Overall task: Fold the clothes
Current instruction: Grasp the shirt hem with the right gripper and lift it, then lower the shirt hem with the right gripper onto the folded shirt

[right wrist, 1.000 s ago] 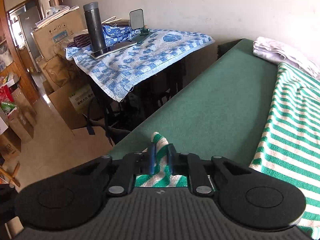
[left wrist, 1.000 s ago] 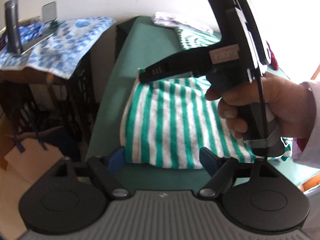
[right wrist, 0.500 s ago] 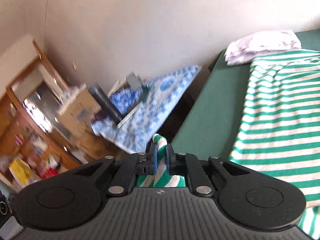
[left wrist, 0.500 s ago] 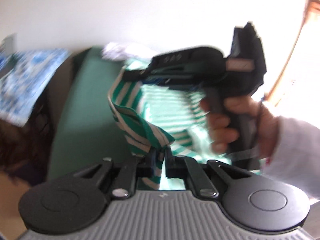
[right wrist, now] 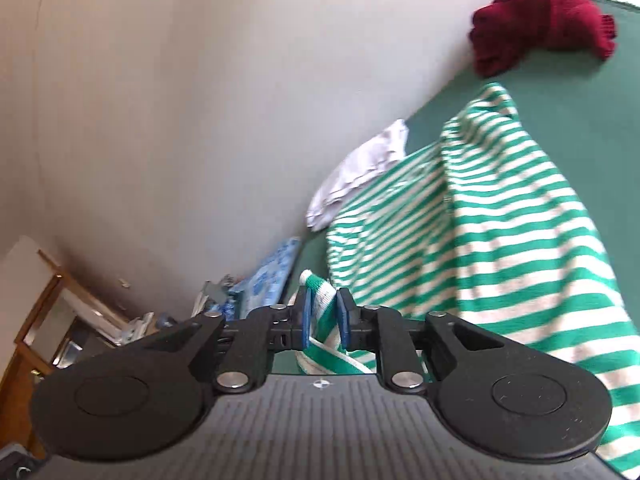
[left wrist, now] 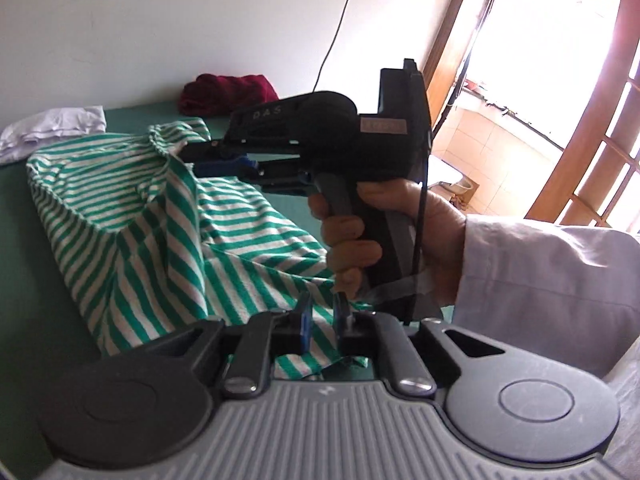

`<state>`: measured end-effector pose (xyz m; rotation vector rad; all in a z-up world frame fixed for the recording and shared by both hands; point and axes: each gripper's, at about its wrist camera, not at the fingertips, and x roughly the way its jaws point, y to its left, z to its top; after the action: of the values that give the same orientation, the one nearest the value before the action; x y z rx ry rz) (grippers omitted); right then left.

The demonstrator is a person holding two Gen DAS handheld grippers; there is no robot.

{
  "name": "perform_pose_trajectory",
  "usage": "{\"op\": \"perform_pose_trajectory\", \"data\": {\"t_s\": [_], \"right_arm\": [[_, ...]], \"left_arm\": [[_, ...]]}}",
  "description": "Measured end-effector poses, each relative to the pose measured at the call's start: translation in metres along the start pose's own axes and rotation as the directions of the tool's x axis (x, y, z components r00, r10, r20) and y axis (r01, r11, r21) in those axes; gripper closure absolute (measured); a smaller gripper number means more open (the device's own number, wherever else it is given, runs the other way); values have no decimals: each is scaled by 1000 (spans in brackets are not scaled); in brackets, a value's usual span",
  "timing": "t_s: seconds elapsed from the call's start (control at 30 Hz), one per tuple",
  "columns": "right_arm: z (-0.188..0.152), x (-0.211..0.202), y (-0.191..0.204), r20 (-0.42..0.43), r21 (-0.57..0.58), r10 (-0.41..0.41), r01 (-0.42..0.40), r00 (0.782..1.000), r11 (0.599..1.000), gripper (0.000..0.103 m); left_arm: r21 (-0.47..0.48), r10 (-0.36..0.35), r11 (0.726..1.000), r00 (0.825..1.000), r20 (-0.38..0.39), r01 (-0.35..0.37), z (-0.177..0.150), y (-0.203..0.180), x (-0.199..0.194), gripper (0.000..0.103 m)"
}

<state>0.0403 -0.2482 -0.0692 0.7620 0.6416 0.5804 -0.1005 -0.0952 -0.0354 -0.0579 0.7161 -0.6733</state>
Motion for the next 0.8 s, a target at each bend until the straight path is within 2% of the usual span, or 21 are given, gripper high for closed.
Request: {"op": "perform_pose_trajectory", "data": {"t_s": [0.07, 0.13, 0.17, 0.23, 0.33, 0.4, 0.47, 0.53, 0.6, 0.7, 0.73, 0.8], "right_arm": [[2, -13, -16, -12, 11, -10, 10, 1000, 1000, 66], [1, -22, -22, -50, -10, 3, -4, 999, 1000, 58], [1, -26, -24, -69, -21, 10, -12, 998, 1000, 58], [-1, -30, -27, -138, -65, 23, -32, 990, 997, 58], [-15, -29, -22, -266, -224, -24, -38, 964, 974, 58], [-25, -24, -22, -295, -282, -65, -22, 953, 959, 57], [-30, -18, -25, -298, -291, -78, -13, 951, 957, 58], [-27, -13, -25, -281, -271, -56, -24, 958, 962, 58], [-25, -7, -24, -257, -263, -44, -26, 965, 964, 57], [-22, 6, -20, -230, -253, -35, -25, 973, 967, 52], [-23, 9, -19, -249, -251, -41, -24, 968, 968, 53], [-24, 16, -16, -292, -248, -56, -19, 955, 968, 70]], "left_arm": [[5, 61, 998, 998, 0, -61, -2, -6, 3, 67], [18, 159, 987, 987, 1, -159, -11, -9, 0, 49], [17, 205, 979, 979, -4, -205, -16, -8, -3, 45], [18, 310, 951, 950, -44, -310, -31, 1, -8, 41], [74, 452, 892, 883, -124, -446, -54, 7, -5, 41], [110, 500, 866, 853, -151, -488, -66, 8, 4, 41], [139, 531, 846, 834, -151, -514, -69, 6, 13, 41], [134, 546, 837, 826, -143, -530, -67, 7, 20, 41], [95, 538, 843, 829, -150, -530, -65, 14, 20, 40], [47, 524, 850, 836, -160, -524, -63, 23, 19, 33], [35, 519, 853, 839, -163, -521, -62, 26, 18, 31], [21, 507, 859, 846, -163, -511, -62, 30, 16, 30]]}}
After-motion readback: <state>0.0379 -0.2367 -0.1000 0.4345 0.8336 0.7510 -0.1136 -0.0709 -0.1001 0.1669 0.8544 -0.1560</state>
